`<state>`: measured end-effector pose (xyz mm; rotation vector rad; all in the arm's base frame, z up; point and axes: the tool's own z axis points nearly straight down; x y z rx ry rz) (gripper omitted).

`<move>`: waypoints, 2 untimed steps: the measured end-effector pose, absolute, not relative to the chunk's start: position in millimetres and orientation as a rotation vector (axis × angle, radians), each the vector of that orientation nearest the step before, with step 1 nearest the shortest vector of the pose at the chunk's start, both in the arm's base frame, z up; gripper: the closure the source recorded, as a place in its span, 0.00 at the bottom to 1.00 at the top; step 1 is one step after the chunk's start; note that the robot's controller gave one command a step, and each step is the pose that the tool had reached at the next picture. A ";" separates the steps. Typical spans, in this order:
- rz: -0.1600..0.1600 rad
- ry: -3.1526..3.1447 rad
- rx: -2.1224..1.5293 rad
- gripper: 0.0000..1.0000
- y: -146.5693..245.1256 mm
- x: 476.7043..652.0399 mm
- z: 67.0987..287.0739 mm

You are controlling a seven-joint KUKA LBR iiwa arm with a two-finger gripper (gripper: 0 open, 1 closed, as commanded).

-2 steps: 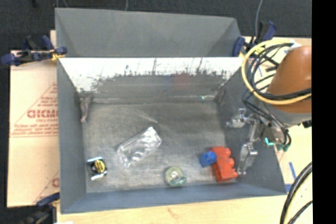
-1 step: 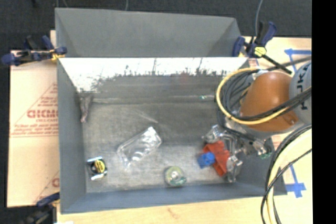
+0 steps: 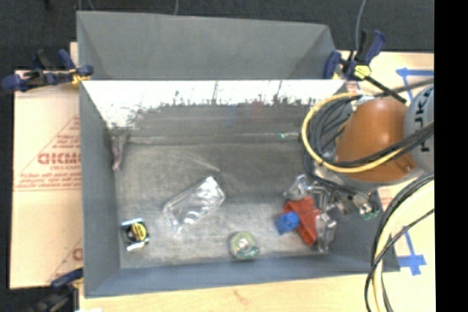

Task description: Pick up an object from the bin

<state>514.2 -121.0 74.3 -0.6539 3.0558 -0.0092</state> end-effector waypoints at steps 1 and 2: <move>-0.008 2.988 -0.935 1.00 -89.2 536.4 235.6; -0.002 2.619 -1.729 1.00 -103.2 536.0 215.4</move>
Offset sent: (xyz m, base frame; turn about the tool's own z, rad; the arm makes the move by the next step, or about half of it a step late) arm 0.0195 0.0321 0.1562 -0.1858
